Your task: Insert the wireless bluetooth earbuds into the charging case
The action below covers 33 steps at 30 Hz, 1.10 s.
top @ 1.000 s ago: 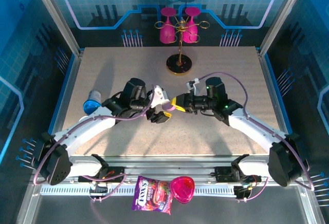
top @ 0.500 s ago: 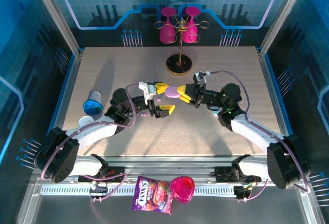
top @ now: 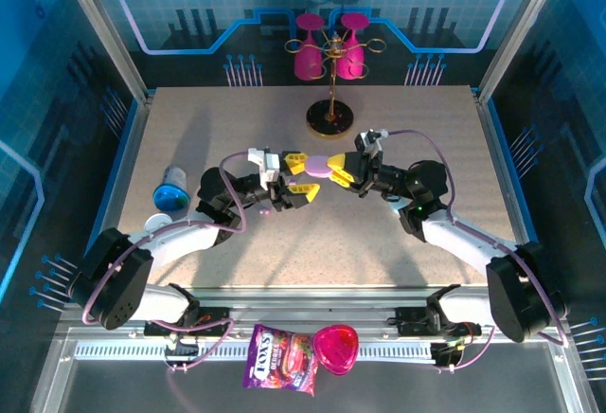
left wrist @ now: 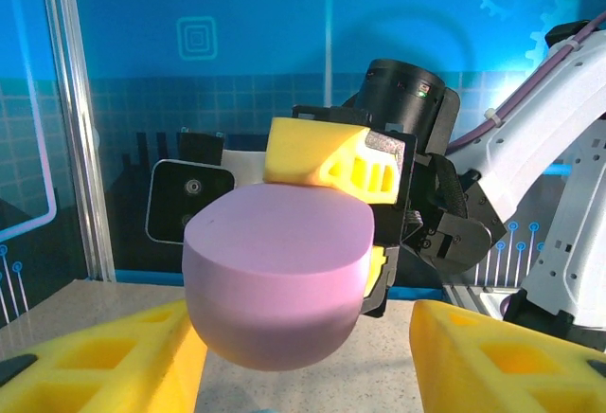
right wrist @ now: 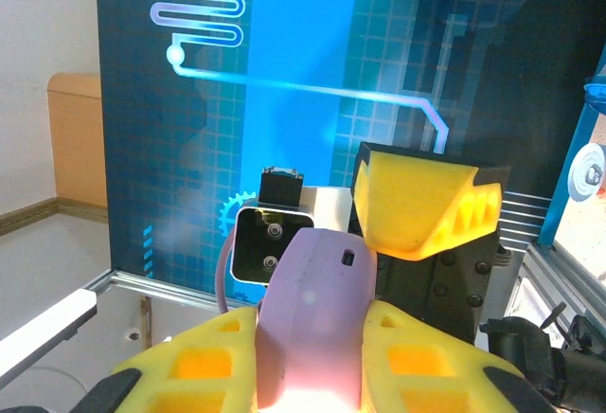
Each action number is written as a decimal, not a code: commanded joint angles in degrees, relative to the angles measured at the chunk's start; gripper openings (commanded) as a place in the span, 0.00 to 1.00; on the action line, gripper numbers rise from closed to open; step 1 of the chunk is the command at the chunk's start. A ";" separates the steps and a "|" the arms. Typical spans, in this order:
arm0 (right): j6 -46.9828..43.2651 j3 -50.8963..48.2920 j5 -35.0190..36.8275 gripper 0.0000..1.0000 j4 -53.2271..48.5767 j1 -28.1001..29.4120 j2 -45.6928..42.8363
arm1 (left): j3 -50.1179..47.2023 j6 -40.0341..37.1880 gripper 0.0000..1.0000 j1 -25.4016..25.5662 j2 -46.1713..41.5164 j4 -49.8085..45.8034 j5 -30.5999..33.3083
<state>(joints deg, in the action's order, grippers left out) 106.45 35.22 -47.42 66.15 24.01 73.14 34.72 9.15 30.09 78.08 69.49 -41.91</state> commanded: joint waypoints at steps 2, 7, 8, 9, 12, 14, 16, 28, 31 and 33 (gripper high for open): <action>0.19 -0.35 0.81 0.17 2.44 0.85 0.81 | 1.49 1.15 0.54 -0.03 0.59 3.41 -2.39; -0.68 -0.02 0.60 0.16 1.01 1.17 0.87 | 1.64 1.34 0.54 -0.08 0.49 3.48 -2.79; -0.80 0.01 0.64 0.16 1.04 1.19 0.95 | 1.73 1.33 0.54 -0.07 0.49 3.40 -3.03; -0.81 0.02 0.64 0.16 1.04 1.23 1.08 | 1.83 1.29 0.54 -0.06 0.40 3.26 -3.17; -0.98 0.45 0.45 0.16 0.70 1.56 1.39 | 1.93 1.26 0.51 -0.06 0.25 2.95 -3.50; -1.36 0.72 0.28 0.16 -0.07 1.74 1.53 | 2.01 1.25 0.51 -0.12 0.24 2.77 -3.48; -1.59 0.82 0.15 0.16 -0.39 1.82 1.56 | 2.10 1.24 0.51 -0.07 0.24 2.69 -3.65; -2.01 0.90 0.57 0.31 -1.73 1.78 1.07 | 1.93 1.40 0.26 -0.09 0.18 2.47 -4.23; -4.78 1.24 0.51 0.52 -5.33 1.59 -0.33 | 1.76 1.49 0.25 -0.12 0.01 1.97 -4.01; -11.34 1.88 0.59 0.64 -12.10 1.11 -3.11 | 1.50 1.61 0.25 -0.39 -0.51 0.63 -3.94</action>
<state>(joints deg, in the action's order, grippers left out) 102.28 35.31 -47.57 60.60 25.17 73.43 35.09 10.61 29.52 78.61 69.47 -44.05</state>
